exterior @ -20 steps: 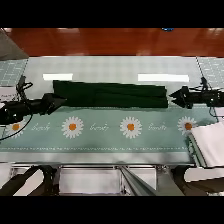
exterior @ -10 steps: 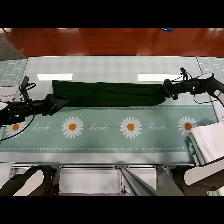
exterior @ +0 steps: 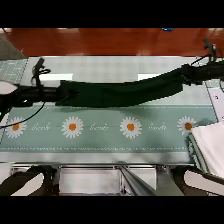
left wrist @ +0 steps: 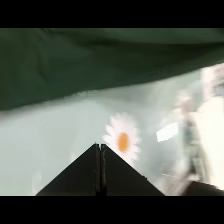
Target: Fold the shirts.
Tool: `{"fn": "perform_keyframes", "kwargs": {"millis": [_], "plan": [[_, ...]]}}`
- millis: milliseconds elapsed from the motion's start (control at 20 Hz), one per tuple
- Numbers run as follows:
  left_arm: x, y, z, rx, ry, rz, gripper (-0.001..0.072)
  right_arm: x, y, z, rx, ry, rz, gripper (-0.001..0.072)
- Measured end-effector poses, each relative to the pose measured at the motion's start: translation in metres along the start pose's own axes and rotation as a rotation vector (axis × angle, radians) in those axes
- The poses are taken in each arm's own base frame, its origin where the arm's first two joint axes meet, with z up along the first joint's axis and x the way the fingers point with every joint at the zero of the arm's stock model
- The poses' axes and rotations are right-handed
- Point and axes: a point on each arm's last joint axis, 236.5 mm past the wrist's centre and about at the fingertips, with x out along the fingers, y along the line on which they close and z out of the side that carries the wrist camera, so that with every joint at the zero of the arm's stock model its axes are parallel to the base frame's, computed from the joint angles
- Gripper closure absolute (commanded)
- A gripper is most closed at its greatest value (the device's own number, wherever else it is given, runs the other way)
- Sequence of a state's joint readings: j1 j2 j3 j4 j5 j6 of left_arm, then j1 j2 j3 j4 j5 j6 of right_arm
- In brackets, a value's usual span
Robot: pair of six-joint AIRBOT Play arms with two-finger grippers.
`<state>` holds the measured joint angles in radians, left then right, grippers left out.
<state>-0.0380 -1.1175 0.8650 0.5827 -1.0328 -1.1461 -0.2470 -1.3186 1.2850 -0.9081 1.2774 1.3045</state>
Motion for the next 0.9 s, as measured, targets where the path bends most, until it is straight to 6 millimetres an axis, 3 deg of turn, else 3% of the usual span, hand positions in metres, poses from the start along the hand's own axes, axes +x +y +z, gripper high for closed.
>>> {"fn": "perform_keyframes", "kwargs": {"millis": [150, 250, 450, 550, 750, 900], "plan": [[0.056, -0.023, 0.009, 0.118, 0.101, 0.066, 0.0692, -0.038, 0.025, -0.021, -0.033, -0.042, -0.018, 0.0691], [0.105, -0.045, 0.004, 0.184, 0.189, 0.075, 0.0692, -0.055, 0.037, -0.038, -0.039, -0.061, -0.023, 0.0691], [0.2, -0.09, -0.036, 0.258, 0.386, 0.055, 0.0692, -0.08, 0.057, -0.066, -0.049, -0.096, -0.024, 0.0691], [0.234, -0.104, -0.061, 0.262, 0.458, 0.05, 0.0692, -0.089, 0.064, -0.076, -0.059, -0.103, -0.024, 0.0691], [0.278, -0.13, -0.113, 0.232, 0.568, 0.013, 0.0691, -0.1, 0.072, -0.088, -0.066, -0.114, -0.022, 0.0691], [0.281, -0.142, -0.121, 0.215, 0.596, -0.017, 0.069, -0.102, 0.074, -0.091, -0.069, -0.119, -0.022, 0.0691]]}}
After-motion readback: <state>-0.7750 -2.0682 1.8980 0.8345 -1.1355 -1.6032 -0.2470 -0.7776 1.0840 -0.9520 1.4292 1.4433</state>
